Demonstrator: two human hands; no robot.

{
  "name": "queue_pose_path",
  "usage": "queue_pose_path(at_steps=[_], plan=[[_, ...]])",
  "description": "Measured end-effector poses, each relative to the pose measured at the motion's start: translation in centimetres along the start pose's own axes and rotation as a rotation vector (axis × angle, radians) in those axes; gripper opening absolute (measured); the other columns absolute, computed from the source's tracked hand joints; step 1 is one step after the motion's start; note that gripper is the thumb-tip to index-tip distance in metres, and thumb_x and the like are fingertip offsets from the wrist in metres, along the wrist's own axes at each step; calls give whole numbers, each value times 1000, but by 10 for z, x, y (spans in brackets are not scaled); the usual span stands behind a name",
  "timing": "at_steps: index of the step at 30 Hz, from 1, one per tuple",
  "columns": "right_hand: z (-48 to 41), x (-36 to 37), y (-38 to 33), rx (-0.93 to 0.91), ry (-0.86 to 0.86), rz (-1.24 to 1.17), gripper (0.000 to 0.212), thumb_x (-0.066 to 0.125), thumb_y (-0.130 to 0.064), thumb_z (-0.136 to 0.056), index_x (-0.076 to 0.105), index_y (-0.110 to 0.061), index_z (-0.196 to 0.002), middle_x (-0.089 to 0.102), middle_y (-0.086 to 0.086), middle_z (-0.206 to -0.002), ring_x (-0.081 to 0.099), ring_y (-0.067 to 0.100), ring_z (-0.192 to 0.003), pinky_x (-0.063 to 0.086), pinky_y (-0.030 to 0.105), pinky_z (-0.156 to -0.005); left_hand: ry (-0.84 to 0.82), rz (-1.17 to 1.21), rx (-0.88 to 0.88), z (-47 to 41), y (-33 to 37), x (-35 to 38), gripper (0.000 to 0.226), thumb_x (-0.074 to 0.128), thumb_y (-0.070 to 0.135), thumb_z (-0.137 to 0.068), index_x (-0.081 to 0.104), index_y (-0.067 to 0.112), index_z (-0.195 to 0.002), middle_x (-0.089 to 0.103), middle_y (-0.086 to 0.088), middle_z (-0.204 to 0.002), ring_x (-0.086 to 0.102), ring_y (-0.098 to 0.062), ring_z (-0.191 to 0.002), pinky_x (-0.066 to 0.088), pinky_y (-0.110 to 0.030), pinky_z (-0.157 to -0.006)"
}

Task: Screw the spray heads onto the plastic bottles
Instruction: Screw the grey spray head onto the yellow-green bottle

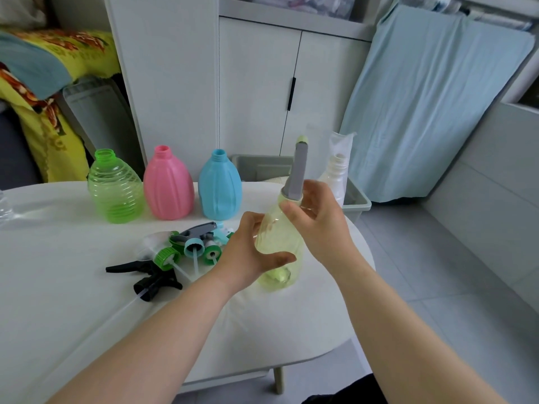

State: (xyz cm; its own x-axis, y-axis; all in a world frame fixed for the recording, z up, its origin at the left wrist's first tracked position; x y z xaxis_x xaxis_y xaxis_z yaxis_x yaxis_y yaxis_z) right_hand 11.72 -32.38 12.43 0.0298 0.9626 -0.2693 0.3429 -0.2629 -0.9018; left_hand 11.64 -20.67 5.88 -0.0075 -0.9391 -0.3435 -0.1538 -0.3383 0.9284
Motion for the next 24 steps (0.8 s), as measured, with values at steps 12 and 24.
queue_pose_path(at_steps=[12,24], plan=[[-3,4,4,43,55,19,29,67,-27,-74,40,-32,-82,52,-11,-84,50,-1,-74,40,3,-62,-2,5,-7,1,0,0,63,79,27,-59,32,29,-100,43,17,-101,40,-5,-104,30,-21,-86],[-4,1,-1,-27,111,-33,34,72,-16,-70,42,-31,-74,53,-14,-75,52,-11,-64,41,2,-60,2,-6,-3,1,-1,1,63,79,29,-58,32,29,-100,43,12,-108,39,-5,-106,30,-23,-87]])
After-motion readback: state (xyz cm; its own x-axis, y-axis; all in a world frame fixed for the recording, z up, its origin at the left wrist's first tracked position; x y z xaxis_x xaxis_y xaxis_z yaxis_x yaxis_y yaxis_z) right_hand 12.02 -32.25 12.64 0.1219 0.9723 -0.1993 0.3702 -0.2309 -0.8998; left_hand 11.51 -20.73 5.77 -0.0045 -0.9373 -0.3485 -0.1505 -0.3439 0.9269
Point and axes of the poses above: each hand's wrist, its own z-axis away from the middle knuckle, its own x-axis out of the palm, y = z × x, the point moved 4 cm from there along -z, towards the middle knuckle
